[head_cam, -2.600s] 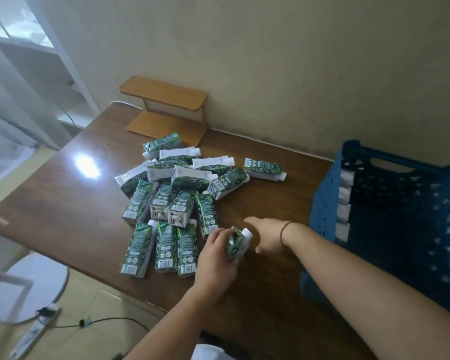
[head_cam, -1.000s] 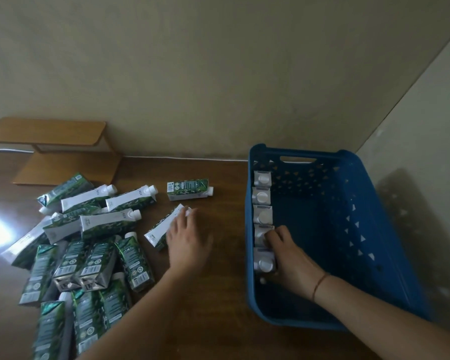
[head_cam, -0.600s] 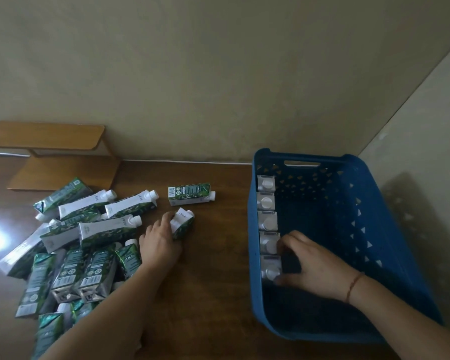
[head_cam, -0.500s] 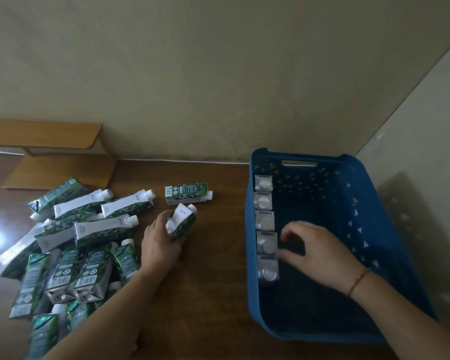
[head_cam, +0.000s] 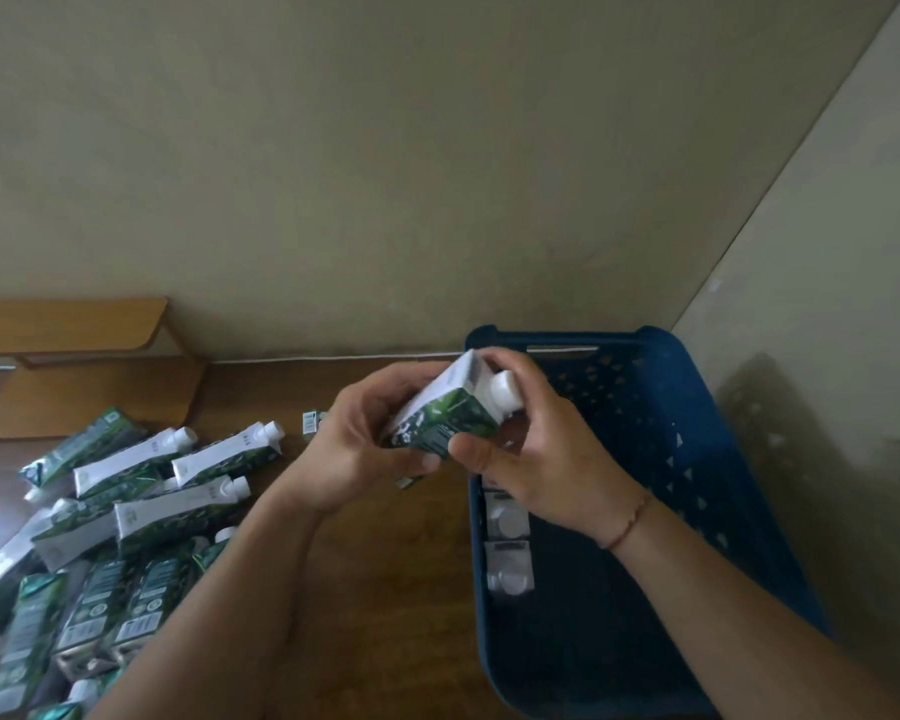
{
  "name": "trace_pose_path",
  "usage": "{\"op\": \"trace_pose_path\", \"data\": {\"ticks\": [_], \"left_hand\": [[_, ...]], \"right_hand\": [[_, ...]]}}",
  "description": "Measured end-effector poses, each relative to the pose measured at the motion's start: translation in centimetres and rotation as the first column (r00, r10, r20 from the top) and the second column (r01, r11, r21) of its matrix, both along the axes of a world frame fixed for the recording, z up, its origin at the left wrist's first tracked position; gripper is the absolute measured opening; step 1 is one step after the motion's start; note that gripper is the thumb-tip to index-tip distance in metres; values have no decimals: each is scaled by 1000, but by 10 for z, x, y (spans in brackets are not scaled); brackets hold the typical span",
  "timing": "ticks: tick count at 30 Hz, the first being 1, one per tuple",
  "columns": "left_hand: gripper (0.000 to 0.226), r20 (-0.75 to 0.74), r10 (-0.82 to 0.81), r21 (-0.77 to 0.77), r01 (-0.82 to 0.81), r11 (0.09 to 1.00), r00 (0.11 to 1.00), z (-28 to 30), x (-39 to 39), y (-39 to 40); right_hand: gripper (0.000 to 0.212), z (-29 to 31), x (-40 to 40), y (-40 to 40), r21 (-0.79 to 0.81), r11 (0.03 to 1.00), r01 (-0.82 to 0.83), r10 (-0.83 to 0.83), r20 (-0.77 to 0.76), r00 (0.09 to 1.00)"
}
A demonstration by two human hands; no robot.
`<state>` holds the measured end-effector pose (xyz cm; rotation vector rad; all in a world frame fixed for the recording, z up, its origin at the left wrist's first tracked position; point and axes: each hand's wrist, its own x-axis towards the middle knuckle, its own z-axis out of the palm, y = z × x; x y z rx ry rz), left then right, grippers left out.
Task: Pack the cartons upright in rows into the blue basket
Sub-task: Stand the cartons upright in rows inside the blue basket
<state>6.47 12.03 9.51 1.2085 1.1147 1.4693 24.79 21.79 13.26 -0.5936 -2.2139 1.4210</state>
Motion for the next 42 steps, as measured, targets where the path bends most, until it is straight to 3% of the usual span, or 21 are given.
{"op": "trace_pose_path", "data": {"ticks": [4, 8, 11, 13, 16, 19, 23, 27, 33, 35, 36, 38, 40, 42], "left_hand": [[72, -9, -131, 17, 131, 991, 991, 14, 10, 22], [68, -179, -185, -33, 182, 983, 966, 25, 27, 46], [73, -296, 132, -106, -170, 980, 946, 11, 39, 67], [67, -365, 326, -217, -420, 881, 872, -3, 49, 76], [52, -264, 351, -392, -433, 812, 898, -25, 61, 82], [47, -142, 382, -465, -402, 789, 913, -39, 63, 82], [48, -162, 405, -423, -434, 795, 900, -48, 54, 83], [48, -196, 395, -387, -441, 810, 898, -52, 52, 82], [50, -90, 322, -395, -331, 857, 942, -64, 44, 76], [52, -165, 303, -382, -344, 858, 938, -75, 31, 69], [49, -266, 336, -377, -418, 826, 904, -83, 22, 65], [53, -609, 360, -328, -637, 697, 707, -100, -3, 59], [69, -852, 172, -278, -706, 651, 494, -116, -27, 54], [84, -909, -39, -341, -686, 642, 415, -129, -46, 52]], "right_hand": [[73, 0, 13, 7, -57, 996, 68, -74, -114, 991], [54, -1, 33, 24, -78, 958, 277, -288, -218, 933], [44, -9, 48, 46, -109, 863, 494, -505, -235, 830], [47, -21, 53, 64, -114, 789, 603, -614, -160, 773], [58, -40, 48, 84, 116, 733, 671, -678, 47, 733], [64, -65, 29, 95, 215, 743, 634, -669, 207, 714], [62, -103, -1, 104, 97, 812, 575, -571, 335, 750], [46, -134, -13, 104, 38, 857, 514, -475, 446, 758], [60, -142, -6, 111, -33, 878, 477, -392, 521, 758], [57, -138, -4, 116, -29, 894, 447, -358, 553, 752], [51, -136, -3, 119, 4, 909, 417, -341, 584, 737], [37, -131, 2, 124, 101, 923, 371, -346, 640, 687], [37, -122, 7, 125, 224, 905, 362, -415, 655, 631], [40, -109, 12, 122, 351, 866, 357, -500, 631, 592]]}}
